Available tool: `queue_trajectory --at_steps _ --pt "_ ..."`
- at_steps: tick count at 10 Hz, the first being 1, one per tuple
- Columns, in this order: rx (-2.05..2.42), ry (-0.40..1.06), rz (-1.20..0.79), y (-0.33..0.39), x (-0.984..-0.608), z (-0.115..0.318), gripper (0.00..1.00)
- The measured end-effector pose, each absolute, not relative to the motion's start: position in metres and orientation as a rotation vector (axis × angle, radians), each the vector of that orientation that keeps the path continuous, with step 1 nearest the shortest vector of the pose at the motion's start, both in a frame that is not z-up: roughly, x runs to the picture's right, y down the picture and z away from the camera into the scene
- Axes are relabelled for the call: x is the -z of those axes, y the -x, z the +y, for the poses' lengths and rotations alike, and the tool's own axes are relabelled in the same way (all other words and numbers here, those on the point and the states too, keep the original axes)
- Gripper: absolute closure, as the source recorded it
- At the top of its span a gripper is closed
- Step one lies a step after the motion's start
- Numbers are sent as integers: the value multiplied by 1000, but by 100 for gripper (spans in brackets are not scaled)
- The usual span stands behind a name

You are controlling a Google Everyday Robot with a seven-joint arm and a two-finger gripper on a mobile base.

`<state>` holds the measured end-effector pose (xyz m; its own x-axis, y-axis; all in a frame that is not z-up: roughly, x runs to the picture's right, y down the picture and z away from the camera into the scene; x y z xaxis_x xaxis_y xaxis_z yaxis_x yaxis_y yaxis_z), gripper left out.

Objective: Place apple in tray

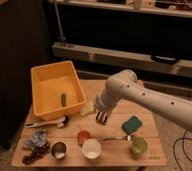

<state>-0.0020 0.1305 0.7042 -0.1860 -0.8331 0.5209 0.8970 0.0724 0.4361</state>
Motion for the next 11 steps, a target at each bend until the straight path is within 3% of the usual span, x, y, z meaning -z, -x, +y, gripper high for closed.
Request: queue_trajectory --at_steps 2,8,11 --pt "1577 126 -803 11 -697 147 20" --pt "1555 159 -765 20 -754 188 20" --pt "1576 173 -795 35 -763 199 20"
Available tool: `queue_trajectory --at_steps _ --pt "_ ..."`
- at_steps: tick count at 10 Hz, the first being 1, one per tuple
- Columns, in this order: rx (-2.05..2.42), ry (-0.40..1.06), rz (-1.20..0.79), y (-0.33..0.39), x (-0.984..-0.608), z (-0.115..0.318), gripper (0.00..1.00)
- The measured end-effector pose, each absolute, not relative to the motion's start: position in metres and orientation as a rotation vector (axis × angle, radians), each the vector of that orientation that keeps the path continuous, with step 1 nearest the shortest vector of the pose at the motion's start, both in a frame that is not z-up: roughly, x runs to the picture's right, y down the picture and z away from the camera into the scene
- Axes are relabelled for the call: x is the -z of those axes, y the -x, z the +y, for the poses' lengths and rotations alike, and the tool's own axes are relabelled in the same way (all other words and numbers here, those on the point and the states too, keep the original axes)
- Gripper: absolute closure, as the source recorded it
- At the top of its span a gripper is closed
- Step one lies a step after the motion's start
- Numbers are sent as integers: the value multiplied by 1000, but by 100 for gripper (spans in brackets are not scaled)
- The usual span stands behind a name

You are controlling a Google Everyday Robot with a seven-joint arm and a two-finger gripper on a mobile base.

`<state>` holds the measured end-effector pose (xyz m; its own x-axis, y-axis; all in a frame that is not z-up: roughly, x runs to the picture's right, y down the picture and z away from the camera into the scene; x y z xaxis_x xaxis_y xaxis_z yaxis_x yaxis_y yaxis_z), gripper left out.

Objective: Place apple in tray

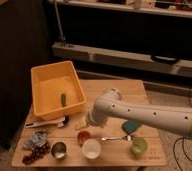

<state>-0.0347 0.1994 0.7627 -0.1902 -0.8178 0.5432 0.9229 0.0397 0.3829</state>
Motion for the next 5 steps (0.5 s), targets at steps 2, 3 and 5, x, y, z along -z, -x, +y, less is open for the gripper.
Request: queue_trajectory --at_steps 2,3,5 --pt "1603 196 -819 43 -764 209 20" --pt "1616 207 -829 46 -765 213 20" --pt "1646 234 -861 54 -768 225 20"
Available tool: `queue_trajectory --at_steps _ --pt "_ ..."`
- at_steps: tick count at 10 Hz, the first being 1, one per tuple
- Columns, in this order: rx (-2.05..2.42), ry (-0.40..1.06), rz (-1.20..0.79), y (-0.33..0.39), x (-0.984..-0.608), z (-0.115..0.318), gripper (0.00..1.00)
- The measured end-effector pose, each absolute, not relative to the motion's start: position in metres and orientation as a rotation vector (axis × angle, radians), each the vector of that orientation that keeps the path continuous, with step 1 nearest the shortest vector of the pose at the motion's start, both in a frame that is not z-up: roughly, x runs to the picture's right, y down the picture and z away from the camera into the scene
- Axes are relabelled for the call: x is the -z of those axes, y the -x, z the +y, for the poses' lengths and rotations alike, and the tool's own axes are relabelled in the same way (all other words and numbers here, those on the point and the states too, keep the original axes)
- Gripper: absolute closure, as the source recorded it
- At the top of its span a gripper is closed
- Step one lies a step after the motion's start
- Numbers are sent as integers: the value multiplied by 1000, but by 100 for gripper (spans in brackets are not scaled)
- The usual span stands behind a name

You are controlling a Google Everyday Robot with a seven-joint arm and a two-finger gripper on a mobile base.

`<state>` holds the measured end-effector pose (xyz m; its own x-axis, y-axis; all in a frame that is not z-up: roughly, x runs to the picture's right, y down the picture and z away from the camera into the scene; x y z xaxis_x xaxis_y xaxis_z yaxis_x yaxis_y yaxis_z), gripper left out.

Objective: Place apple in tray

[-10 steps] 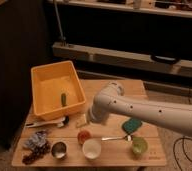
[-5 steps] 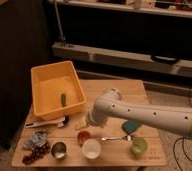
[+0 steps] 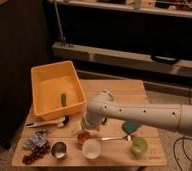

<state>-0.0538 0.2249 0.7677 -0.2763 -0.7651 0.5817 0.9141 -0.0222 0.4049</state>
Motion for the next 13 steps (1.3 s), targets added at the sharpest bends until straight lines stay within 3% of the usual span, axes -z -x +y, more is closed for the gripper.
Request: queue_trajectory --at_steps 1,5,7,9,13 --pt "1661 245 -878 57 -769 229 24" --pt "1722 275 -935 66 -771 241 62" --pt "1723 268 -928 62 -763 232 84" --pt "1682 233 -895 44 -747 211 98" --pt "1502 109 -799 -27 -726 126 100"
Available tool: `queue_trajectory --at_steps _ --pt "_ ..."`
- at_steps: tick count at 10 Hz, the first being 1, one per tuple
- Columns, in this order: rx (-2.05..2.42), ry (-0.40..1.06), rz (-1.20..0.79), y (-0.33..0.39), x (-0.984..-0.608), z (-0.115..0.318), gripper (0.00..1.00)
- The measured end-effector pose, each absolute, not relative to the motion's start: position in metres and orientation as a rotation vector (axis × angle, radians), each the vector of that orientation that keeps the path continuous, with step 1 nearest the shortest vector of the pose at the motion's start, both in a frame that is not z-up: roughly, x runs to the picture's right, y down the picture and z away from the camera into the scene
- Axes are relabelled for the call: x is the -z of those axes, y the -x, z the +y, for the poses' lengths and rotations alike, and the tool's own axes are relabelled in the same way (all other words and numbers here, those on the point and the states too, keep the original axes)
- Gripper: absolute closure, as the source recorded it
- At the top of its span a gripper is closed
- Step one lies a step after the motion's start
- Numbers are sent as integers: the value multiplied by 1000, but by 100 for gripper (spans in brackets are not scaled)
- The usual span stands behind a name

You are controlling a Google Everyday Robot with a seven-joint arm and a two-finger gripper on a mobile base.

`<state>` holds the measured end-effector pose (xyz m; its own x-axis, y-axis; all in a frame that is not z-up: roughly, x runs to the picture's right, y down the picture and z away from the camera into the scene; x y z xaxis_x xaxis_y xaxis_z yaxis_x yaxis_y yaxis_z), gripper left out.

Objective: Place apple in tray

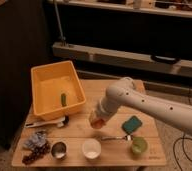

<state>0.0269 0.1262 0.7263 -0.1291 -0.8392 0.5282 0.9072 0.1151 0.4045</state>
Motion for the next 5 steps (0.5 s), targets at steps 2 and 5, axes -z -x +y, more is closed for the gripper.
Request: queue_trajectory --at_steps 2,5 --pt "1389 -1 -816 -50 -726 80 100" --pt "1283 -144 -846 -48 -719 17 100"
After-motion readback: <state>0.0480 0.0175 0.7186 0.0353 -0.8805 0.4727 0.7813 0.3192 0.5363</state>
